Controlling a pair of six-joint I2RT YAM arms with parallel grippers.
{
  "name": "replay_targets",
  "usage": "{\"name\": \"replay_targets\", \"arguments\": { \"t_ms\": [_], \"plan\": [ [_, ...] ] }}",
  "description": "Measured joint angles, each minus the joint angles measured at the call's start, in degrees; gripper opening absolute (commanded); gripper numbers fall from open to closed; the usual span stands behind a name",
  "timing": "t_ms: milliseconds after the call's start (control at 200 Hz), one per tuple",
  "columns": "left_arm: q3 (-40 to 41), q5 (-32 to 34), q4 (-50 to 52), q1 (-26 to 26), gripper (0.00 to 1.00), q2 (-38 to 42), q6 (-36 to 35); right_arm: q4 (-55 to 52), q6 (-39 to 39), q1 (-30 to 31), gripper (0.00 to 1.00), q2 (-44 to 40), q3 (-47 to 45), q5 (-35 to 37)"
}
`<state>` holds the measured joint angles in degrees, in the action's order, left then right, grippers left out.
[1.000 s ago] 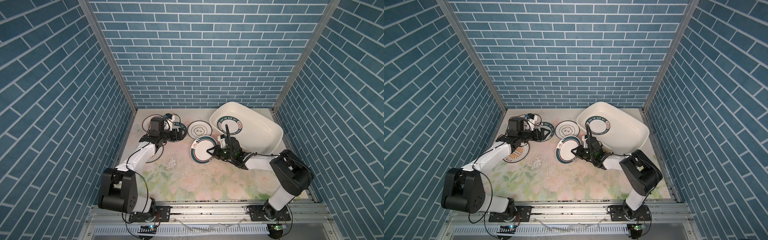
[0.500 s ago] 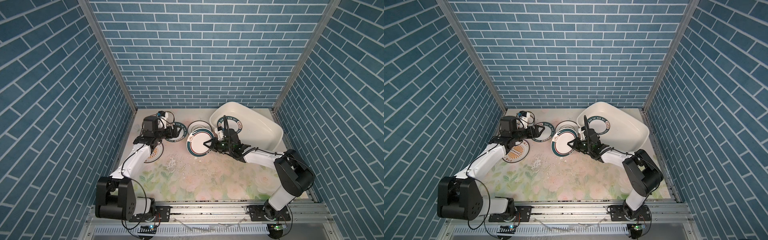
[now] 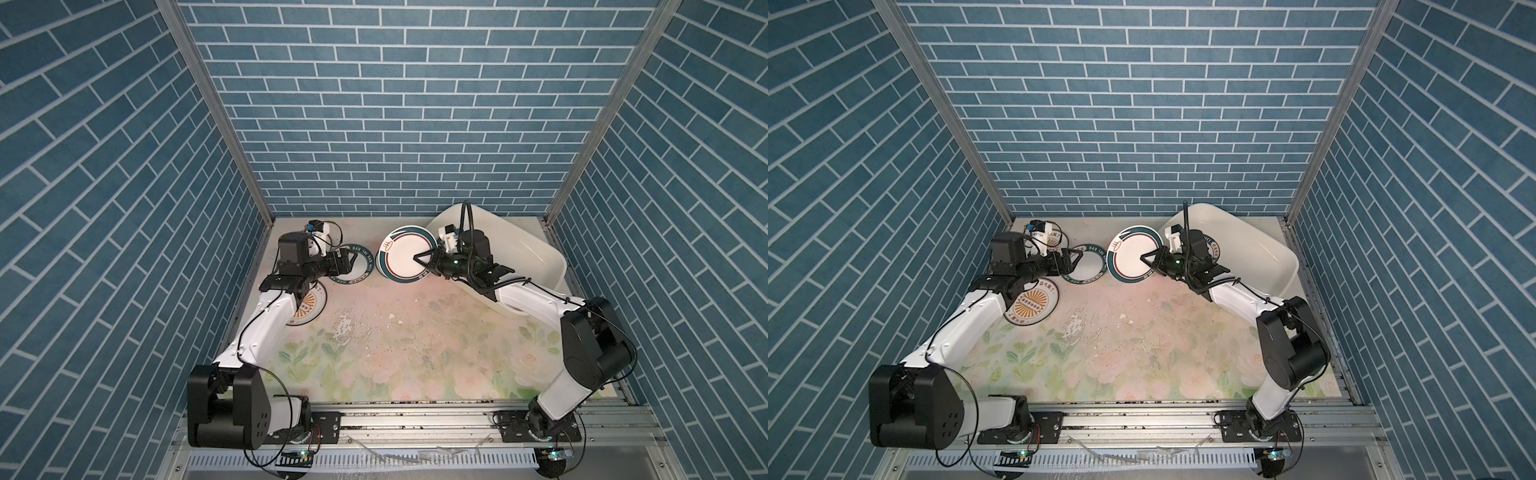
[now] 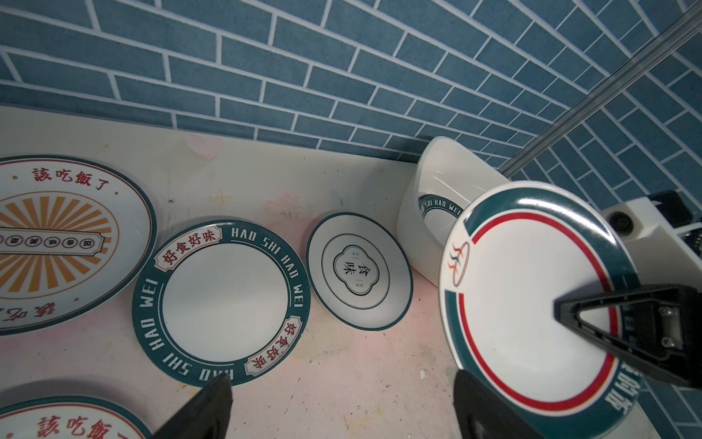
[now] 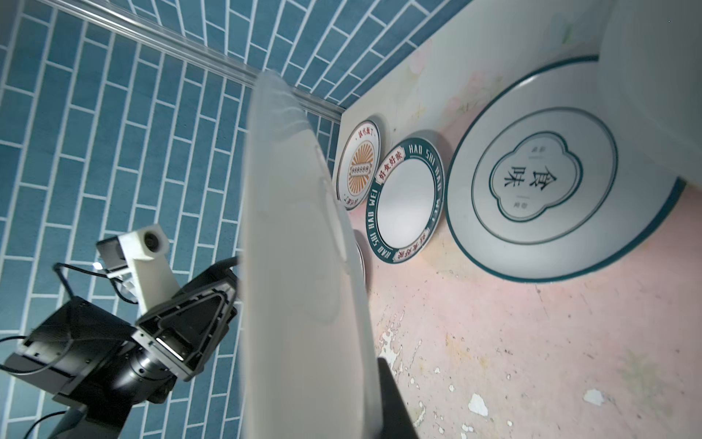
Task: Place the plates into the plastic bin on the countertop
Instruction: Place the plate in the plastic bin.
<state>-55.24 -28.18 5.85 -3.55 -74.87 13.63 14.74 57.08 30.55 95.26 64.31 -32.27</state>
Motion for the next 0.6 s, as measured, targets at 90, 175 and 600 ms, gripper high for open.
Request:
{"name": "replay_targets", "arguments": {
  "t_ms": [90, 175, 600],
  "plan": [
    [0.57, -0.15, 0.02, 0.04, 0.93, 0.17, -0.09, -0.02, 0.04, -2.51, 0.11, 0.0, 0.98, -1.38],
    [0.81, -0.28, 0.33, 0.11, 0.93, 0.26, -0.11, -0.11, 0.09, -4.81, 0.12, 0.0, 1.55, -2.32],
    [0.79, -1.99, 0.59, 1.2, 0.92, 0.52, 1.09, -0.22, 0.11, -15.76, 0.12, 0.0, 1.7, -5.62]
  ]
}}
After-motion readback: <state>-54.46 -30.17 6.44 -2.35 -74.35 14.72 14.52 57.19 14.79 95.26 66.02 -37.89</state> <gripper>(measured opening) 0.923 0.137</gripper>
